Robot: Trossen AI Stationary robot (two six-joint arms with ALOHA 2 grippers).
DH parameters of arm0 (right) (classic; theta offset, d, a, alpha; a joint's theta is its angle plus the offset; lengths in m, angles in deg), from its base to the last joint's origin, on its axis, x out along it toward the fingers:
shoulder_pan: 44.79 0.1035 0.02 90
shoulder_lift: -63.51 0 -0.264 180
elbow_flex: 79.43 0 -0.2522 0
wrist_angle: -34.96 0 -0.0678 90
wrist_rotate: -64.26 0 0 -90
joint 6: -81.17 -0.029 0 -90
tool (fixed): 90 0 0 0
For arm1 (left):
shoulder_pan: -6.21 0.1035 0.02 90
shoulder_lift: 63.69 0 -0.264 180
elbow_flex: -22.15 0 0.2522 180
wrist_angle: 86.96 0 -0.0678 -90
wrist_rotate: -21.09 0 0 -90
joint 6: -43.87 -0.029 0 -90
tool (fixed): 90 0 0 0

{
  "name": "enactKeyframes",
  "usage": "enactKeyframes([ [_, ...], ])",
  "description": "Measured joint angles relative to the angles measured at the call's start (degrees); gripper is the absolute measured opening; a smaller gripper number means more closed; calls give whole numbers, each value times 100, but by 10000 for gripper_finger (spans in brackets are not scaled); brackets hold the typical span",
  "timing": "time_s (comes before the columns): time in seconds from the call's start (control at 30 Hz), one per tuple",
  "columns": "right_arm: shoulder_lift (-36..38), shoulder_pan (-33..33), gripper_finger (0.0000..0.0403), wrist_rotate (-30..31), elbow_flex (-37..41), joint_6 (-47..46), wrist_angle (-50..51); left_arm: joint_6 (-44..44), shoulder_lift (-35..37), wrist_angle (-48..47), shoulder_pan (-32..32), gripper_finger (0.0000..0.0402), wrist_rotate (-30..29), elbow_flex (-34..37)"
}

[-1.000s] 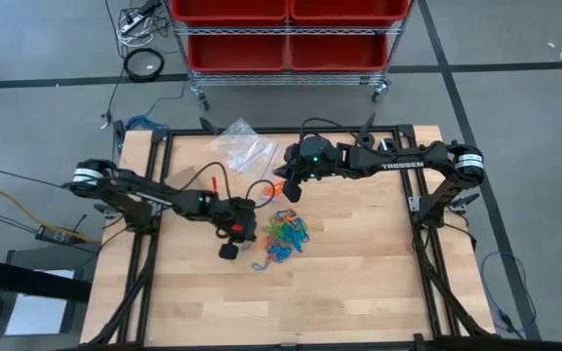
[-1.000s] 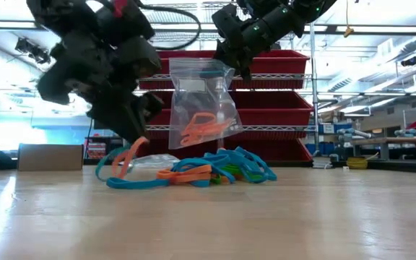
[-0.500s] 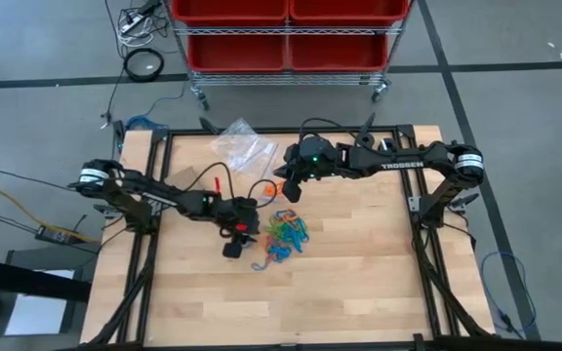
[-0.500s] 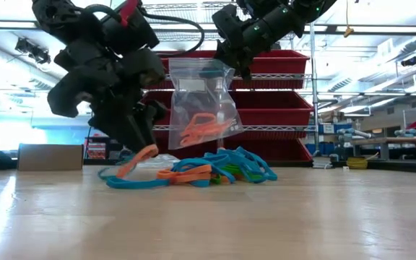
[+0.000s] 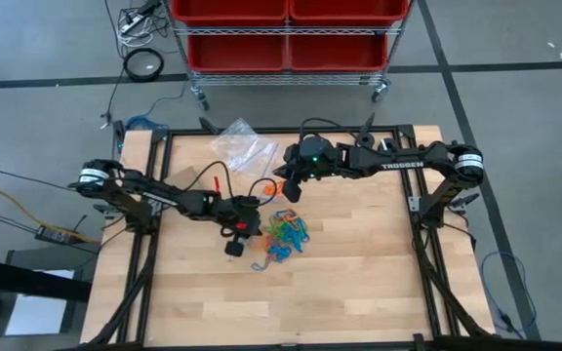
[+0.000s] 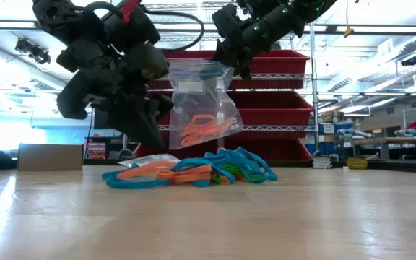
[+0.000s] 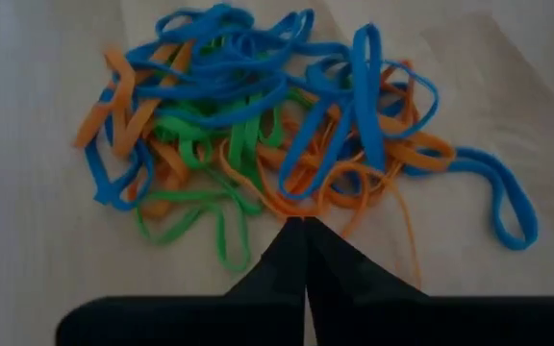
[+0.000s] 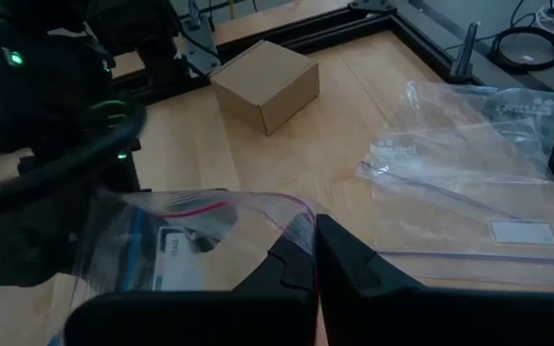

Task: Sort rubber bands
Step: Put the orange rubber band into the transparent zip bag

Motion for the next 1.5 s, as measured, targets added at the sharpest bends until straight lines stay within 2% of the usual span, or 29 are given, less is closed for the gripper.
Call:
enactKeyframes([
  [0.1,0,0,0,0,0,9,4,126,0,-273,8,15,348,0],
  [0.3,0,0,0,0,0,9,15,477,0,-448,-181,72,823,0],
  [0.5,0,0,0,1,0,9,14,573,2,-146,-347,126,541,0],
  [0.67,0,0,0,1,0,9,14,566,-32,-104,-346,137,267,0],
  [0.93,0,0,0,38,0,5,1,713,-841,637,-427,137,83,0],
  [1.0,0,0,0,40,0,4,-1,811,-977,883,-484,133,-330,-6],
  [1.07,0,0,0,39,0,4,2,795,-1021,982,-524,117,-551,-13],
  [1.13,0,0,0,41,0,4,27,684,-1005,1036,-578,78,-638,-13],
  [1.2,0,0,0,41,0,4,50,537,-896,943,-632,25,-694,0],
  [1.23,0,0,0,38,0,4,46,499,-811,866,-648,14,-650,0],
  [1.5,-1,2,0,34,0,4,25,472,184,-782,-814,4,-585,-321],
])
